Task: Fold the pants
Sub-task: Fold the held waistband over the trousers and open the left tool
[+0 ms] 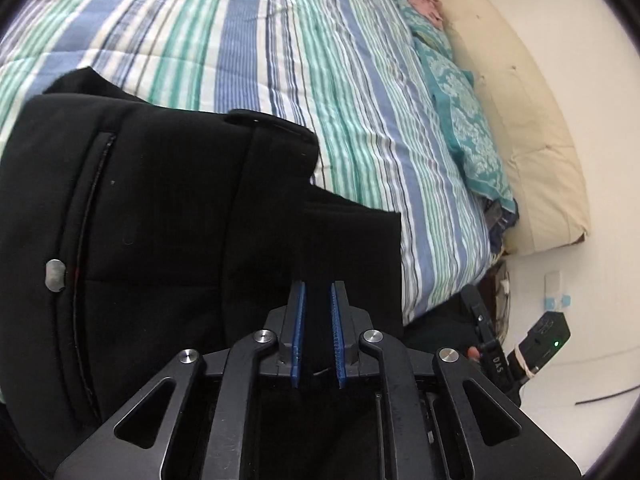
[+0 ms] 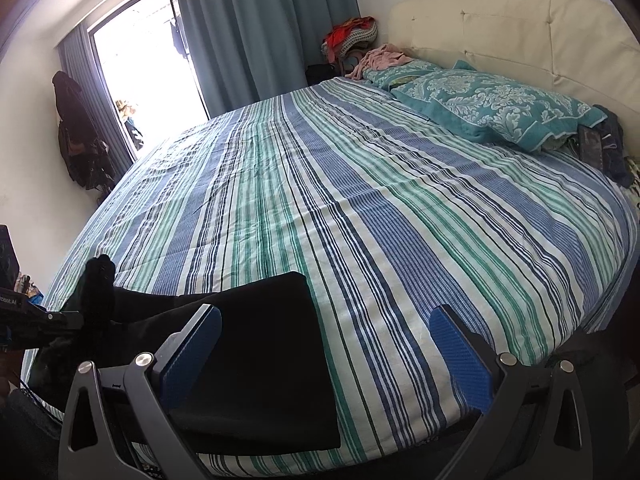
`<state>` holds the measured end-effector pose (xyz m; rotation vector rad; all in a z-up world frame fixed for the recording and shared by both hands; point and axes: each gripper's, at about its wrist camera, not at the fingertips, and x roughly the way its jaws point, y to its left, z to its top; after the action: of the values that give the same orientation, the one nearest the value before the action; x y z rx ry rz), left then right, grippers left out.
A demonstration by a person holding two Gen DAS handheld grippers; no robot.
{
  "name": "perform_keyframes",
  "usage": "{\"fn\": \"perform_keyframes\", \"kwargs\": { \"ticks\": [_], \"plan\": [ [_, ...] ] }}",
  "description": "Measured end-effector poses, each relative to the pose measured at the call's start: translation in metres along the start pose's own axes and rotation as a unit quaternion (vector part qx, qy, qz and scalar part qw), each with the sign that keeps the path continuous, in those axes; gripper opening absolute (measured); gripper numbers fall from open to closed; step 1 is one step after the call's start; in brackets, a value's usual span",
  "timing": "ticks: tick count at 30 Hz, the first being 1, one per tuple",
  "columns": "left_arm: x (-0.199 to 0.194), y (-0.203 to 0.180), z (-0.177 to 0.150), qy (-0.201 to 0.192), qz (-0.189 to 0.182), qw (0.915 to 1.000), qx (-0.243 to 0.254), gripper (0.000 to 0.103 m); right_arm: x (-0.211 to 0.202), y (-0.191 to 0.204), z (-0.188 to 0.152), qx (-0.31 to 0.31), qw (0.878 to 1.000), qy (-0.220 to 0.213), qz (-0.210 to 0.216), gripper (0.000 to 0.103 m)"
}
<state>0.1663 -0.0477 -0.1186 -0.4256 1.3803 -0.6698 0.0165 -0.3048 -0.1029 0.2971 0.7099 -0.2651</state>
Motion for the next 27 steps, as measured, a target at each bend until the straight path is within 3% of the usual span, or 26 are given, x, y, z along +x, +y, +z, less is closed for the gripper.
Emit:
{"fn": "perform_keyframes", "kwargs": {
  "ticks": [2,3,5,7,11,13,15,16,18,19,21,24,27],
  "plan": [
    [0.000,-0.017,-0.004,-0.010,0.009,0.9992,0.038,0.046,0.002,-0.007,0.000,0.022,1.000,0.003,0.015,0.103],
    [-0.005,-0.025,-0.007,-0.020,0.008,0.9982,0.057,0.053,0.002,-0.010,0.000,0.035,0.999,0.001,0.029,0.103],
    [-0.023,-0.034,-0.009,-0.040,-0.008,0.9963,0.076,0.059,-0.002,-0.015,0.002,0.059,0.996,-0.011,0.072,0.103],
    [-0.046,-0.032,-0.009,-0.071,-0.002,0.9940,0.083,0.064,-0.006,-0.016,0.004,0.070,0.987,-0.025,0.144,0.103],
    [-0.096,-0.001,-0.012,-0.145,0.051,0.9858,0.066,0.068,0.000,0.012,-0.001,0.060,0.947,0.014,0.316,0.103],
    [-0.116,0.025,-0.015,-0.177,0.070,0.9810,0.036,0.068,0.008,0.045,-0.009,0.038,0.914,0.066,0.399,0.103],
    [-0.130,0.053,-0.023,-0.206,0.091,0.9742,0.002,0.068,0.023,0.080,-0.018,0.023,0.881,0.140,0.451,0.103],
    [-0.134,0.066,-0.027,-0.218,0.106,0.9701,-0.015,0.068,0.032,0.096,-0.022,0.021,0.868,0.173,0.466,0.102],
    [-0.135,0.091,-0.037,-0.236,0.120,0.9628,-0.054,0.068,0.052,0.119,-0.029,0.026,0.843,0.216,0.492,0.088],
    [-0.135,0.102,-0.042,-0.244,0.123,0.9593,-0.073,0.068,0.064,0.129,-0.030,0.023,0.840,0.236,0.489,0.080],
    [-0.135,0.124,-0.054,-0.255,0.121,0.9529,-0.111,0.068,0.083,0.146,-0.034,-0.002,0.845,0.262,0.466,0.078],
    [-0.132,0.149,-0.069,-0.263,0.120,0.9457,-0.149,0.068,0.105,0.161,-0.042,-0.011,0.822,0.312,0.477,0.075],
    [-0.128,0.164,-0.076,-0.260,0.128,0.9425,-0.167,0.068,0.114,0.171,-0.047,-0.034,0.816,0.343,0.464,0.075]
  ]
}}
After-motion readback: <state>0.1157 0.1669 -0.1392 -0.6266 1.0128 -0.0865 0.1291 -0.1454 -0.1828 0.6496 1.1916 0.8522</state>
